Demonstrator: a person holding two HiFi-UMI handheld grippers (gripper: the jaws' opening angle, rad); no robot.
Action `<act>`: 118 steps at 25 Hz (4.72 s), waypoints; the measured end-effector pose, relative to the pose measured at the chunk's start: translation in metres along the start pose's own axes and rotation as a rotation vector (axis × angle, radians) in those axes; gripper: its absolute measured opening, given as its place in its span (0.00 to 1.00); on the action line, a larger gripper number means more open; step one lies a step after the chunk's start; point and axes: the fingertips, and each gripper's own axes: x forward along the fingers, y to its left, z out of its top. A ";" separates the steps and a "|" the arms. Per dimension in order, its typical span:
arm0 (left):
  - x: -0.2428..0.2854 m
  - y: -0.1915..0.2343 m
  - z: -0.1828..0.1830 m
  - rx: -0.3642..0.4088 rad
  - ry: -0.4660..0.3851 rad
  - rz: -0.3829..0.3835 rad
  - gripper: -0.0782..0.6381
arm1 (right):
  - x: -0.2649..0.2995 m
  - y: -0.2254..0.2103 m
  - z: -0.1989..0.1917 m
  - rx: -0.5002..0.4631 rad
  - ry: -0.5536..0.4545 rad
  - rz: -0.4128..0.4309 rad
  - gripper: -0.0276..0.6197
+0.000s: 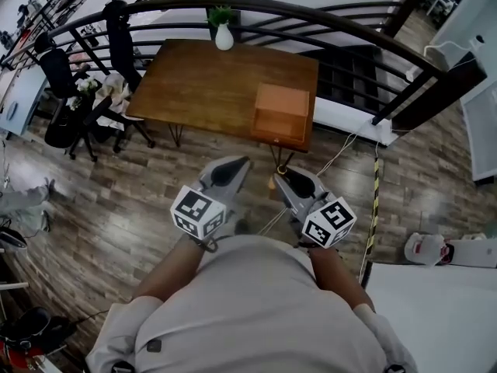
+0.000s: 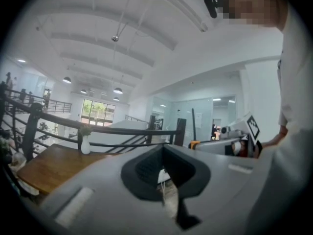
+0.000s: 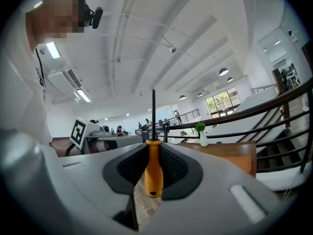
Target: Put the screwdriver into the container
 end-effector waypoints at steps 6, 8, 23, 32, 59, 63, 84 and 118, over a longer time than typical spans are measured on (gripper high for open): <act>-0.018 0.040 -0.004 -0.009 -0.006 -0.001 0.11 | 0.038 0.009 -0.009 0.001 0.001 -0.011 0.16; -0.017 0.045 -0.008 -0.019 -0.002 -0.010 0.11 | 0.045 0.009 -0.011 0.006 0.013 -0.008 0.16; 0.029 0.060 -0.026 -0.049 0.050 0.002 0.11 | 0.063 -0.037 -0.014 0.039 0.047 0.027 0.16; 0.087 0.065 -0.028 -0.063 0.067 0.014 0.11 | 0.050 -0.099 -0.003 0.069 0.041 0.019 0.16; 0.280 0.068 0.002 -0.024 0.061 -0.009 0.11 | 0.026 -0.267 0.051 0.058 0.031 0.044 0.16; 0.279 0.086 0.005 -0.023 0.063 -0.014 0.11 | 0.044 -0.270 0.055 0.053 0.034 0.041 0.16; 0.258 0.235 0.034 -0.003 0.071 -0.104 0.11 | 0.191 -0.277 0.071 0.058 0.027 -0.040 0.16; 0.331 0.309 -0.054 -0.133 0.254 -0.101 0.11 | 0.232 -0.394 -0.014 0.068 0.274 -0.073 0.16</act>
